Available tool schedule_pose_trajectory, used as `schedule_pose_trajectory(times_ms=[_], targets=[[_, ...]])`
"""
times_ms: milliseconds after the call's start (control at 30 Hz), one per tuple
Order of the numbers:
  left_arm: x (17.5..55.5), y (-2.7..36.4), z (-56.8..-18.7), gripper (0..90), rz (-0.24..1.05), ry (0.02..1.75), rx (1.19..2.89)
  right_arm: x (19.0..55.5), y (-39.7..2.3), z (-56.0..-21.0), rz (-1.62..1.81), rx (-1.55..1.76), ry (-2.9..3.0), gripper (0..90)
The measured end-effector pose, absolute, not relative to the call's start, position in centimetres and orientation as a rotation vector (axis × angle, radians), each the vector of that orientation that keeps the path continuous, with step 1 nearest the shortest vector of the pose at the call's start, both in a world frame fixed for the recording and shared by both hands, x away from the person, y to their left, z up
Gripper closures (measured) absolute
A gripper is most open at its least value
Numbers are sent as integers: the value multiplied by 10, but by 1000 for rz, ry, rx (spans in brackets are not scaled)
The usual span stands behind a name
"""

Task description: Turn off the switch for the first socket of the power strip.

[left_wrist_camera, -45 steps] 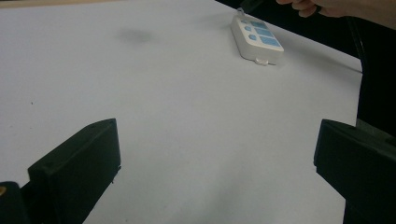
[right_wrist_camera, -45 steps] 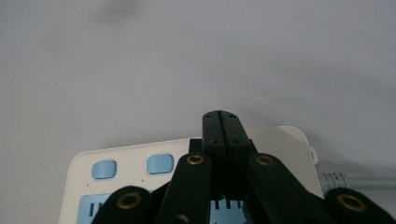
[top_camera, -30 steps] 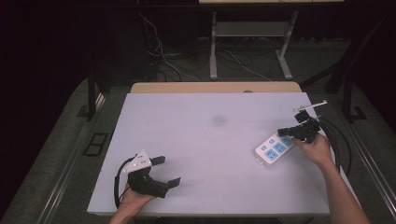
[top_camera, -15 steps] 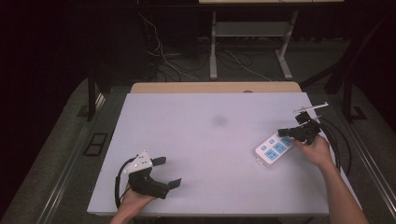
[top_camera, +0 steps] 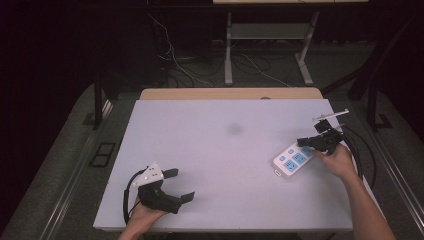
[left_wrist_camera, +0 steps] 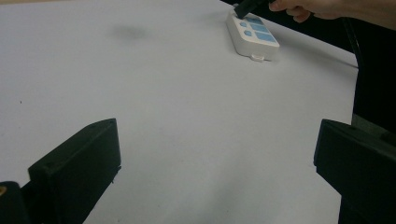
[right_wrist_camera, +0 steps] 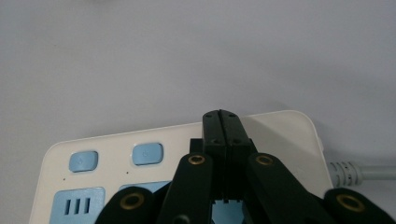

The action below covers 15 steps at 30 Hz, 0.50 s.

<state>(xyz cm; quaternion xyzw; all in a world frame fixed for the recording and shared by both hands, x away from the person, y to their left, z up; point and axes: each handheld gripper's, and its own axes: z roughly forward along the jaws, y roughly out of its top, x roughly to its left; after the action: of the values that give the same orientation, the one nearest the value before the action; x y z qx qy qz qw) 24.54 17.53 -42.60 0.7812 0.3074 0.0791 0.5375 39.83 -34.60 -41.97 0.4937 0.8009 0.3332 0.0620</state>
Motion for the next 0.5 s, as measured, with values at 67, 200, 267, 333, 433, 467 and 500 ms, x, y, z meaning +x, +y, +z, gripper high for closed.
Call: schedule_pose_trajectory(times_ms=[67, 200, 267, 333, 433, 467, 500], targets=[[245, 175, -426, 0, 189, 732, 1861, 398, -346, -420, 1007, 1492, 2421, 900], [245, 175, -426, 0, 188, 732, 1857, 398, -345, -419, 994, 1487, 2422, 900], [245, 175, -426, 0, 188, 733, 1858, 398, -345, -419, 999, 1491, 2421, 900], [246, 176, -426, 0, 186, 734, 1858, 398, -345, -419, 996, 1482, 2420, 900], [246, 176, -427, 0, 183, 736, 1858, 397, -344, -419, 983, 1470, 2419, 900], [246, 176, -427, 0, 183, 736, 1858, 398, -344, -419, 984, 1472, 2419, 900], [246, 176, -426, 0, 184, 737, 1857, 398, -344, -418, 985, 1476, 2419, 900]])
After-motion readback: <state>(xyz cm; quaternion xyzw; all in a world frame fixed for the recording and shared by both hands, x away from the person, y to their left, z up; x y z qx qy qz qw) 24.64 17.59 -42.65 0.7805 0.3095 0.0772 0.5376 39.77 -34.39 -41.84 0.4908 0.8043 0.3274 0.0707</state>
